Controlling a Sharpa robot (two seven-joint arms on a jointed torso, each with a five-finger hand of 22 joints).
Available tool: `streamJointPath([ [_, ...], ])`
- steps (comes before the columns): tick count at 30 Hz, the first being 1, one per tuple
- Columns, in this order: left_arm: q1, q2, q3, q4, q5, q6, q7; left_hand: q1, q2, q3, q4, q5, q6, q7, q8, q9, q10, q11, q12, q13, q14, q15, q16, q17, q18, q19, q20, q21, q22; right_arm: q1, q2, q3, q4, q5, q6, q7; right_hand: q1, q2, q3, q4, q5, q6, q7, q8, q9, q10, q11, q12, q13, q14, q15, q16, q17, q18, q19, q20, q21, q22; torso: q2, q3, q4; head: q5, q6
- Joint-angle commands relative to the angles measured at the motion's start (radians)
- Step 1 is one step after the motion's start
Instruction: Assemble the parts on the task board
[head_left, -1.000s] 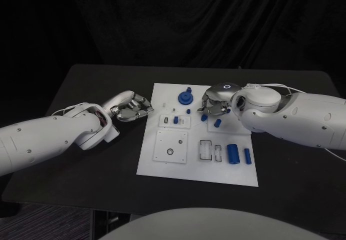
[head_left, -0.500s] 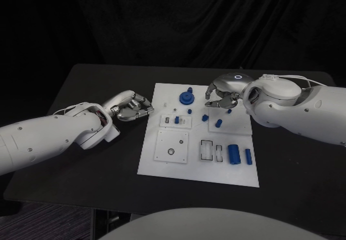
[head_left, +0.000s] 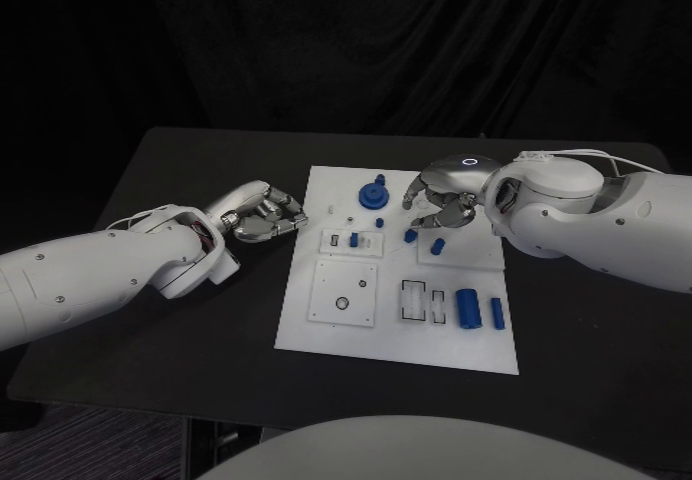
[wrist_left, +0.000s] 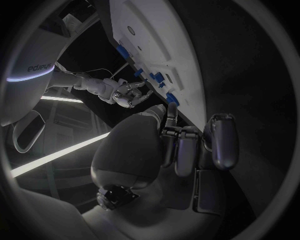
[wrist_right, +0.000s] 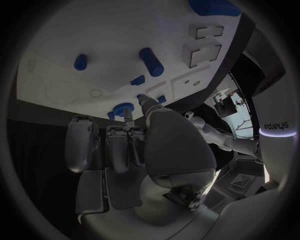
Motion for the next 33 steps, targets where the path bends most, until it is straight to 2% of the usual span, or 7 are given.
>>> streamJointPath([
  [1, -0.002, 0.003, 0.001, 0.001, 0.011, 0.01, 0.017, 0.012, -0.001, 0.005, 0.002, 0.003, 0.005, -0.001, 0.001, -0.001, 0.028, -0.007, -0.008, 0.205, 0.106, -0.005, 0.003, 0.263, -0.001, -0.008, -0.001, -0.004, 0.185, -0.001, 0.004, 0.0, 0.003, 0.002, 0.077, -0.002, 0.002, -0.012, -0.008, -0.001, -0.012, 0.001, 0.003, -0.007, -0.003, 0.037, 0.005, -0.004, 0.19, 0.092, 0.004, -0.004, 0.235, 0.016, 0.005, 0.006, -0.006, 0.19, 0.001, 0.0004, 0.0008, -0.001, 0.0],
  [6, -0.002, 0.004, 0.001, 0.001, 0.011, 0.012, 0.014, 0.012, -0.001, 0.005, 0.002, 0.003, 0.005, -0.001, 0.001, -0.001, 0.028, -0.007, -0.008, 0.205, 0.106, -0.005, 0.003, 0.263, -0.001, -0.008, -0.001, -0.004, 0.185, -0.007, 0.013, 0.0, -0.001, 0.002, 0.081, -0.013, 0.002, -0.013, -0.013, 0.0, -0.027, 0.003, 0.006, -0.008, -0.006, 0.049, 0.007, 0.004, 0.203, 0.096, 0.005, 0.008, 0.243, 0.012, 0.014, 0.008, 0.016, 0.196, 0.001, 0.0002, 0.0006, 0.0, 0.0],
  [10, -0.003, 0.005, 0.001, 0.0, 0.011, 0.017, 0.011, 0.012, -0.001, 0.005, 0.002, 0.003, 0.005, -0.001, 0.001, -0.001, 0.028, -0.007, -0.008, 0.205, 0.106, -0.005, 0.003, 0.263, -0.001, -0.008, -0.001, -0.004, 0.185, -0.013, 0.022, 0.0, -0.01, -0.003, 0.073, -0.028, -0.01, -0.013, -0.029, 0.011, -0.046, 0.061, 0.007, 0.035, 0.013, 0.077, 0.007, 0.024, 0.231, 0.104, 0.004, 0.033, 0.26, 0.003, 0.034, 0.007, 0.06, 0.209, 0.001, -0.0001, 0.0015, -0.001, 0.0],
  [16, -0.003, 0.007, 0.001, -0.001, 0.011, 0.021, 0.008, 0.013, -0.001, 0.006, 0.002, 0.005, 0.005, -0.001, 0.001, -0.002, 0.027, -0.007, -0.008, 0.205, 0.106, -0.005, 0.003, 0.263, -0.001, -0.008, 0.0, -0.004, 0.185, -0.02, 0.03, 0.0, -0.018, -0.036, 0.063, -0.051, -0.012, -0.014, -0.04, 0.015, -0.069, 0.054, 0.007, 0.054, 0.025, 0.079, 0.008, 0.025, 0.233, 0.103, 0.005, 0.029, 0.257, 0.004, 0.031, 0.008, 0.053, 0.206, 0.001, 0.0004, 0.003, -0.002, 0.0],
  [22, -0.005, 0.009, 0.001, -0.003, 0.011, 0.029, 0.004, 0.014, 0.0, 0.006, 0.003, 0.007, 0.004, 0.0, 0.0, -0.002, 0.027, -0.007, -0.009, 0.204, 0.106, -0.004, 0.003, 0.263, -0.001, -0.008, 0.0, -0.004, 0.185, -0.022, 0.037, 0.0, -0.022, -0.045, 0.066, -0.068, 0.007, -0.006, -0.038, 0.003, -0.059, 0.042, 0.006, 0.077, 0.04, 0.081, 0.006, 0.027, 0.236, 0.104, 0.004, 0.032, 0.259, 0.004, 0.031, 0.006, 0.054, 0.207, 0.001, 0.0009, 0.0, 0.0, 0.0],
  [26, -0.007, 0.011, 0.001, -0.004, 0.011, 0.032, 0.003, 0.014, 0.001, 0.007, 0.004, 0.009, 0.004, 0.0, 0.0, -0.003, 0.026, -0.007, -0.01, 0.204, 0.106, -0.004, 0.003, 0.263, -0.001, -0.008, 0.0, -0.004, 0.185, -0.023, 0.042, 0.0, -0.023, -0.047, 0.077, -0.079, 0.017, 0.001, -0.047, -0.01, -0.045, 0.02, 0.006, 0.14, 0.082, 0.081, 0.006, 0.027, 0.236, 0.103, 0.003, 0.03, 0.258, 0.004, 0.031, 0.005, 0.054, 0.206, 0.0, 0.0005, 0.0012, -0.002, 0.0],
  [33, -0.012, 0.014, 0.001, -0.006, 0.011, 0.037, 0.001, 0.013, 0.002, 0.007, 0.005, 0.01, 0.003, 0.001, 0.0, -0.004, 0.026, -0.006, -0.01, 0.204, 0.106, -0.004, 0.003, 0.263, -0.001, -0.009, 0.0, -0.005, 0.184, -0.026, 0.052, 0.001, -0.03, -0.048, 0.097, -0.087, 0.032, 0.018, -0.057, -0.036, -0.028, -0.05, 0.004, 0.273, 0.166, 0.077, 0.005, 0.025, 0.232, 0.102, 0.002, 0.025, 0.254, 0.007, 0.026, 0.005, 0.044, 0.203, 0.0, 0.0015, 0.0009, -0.002, 0.0],
])
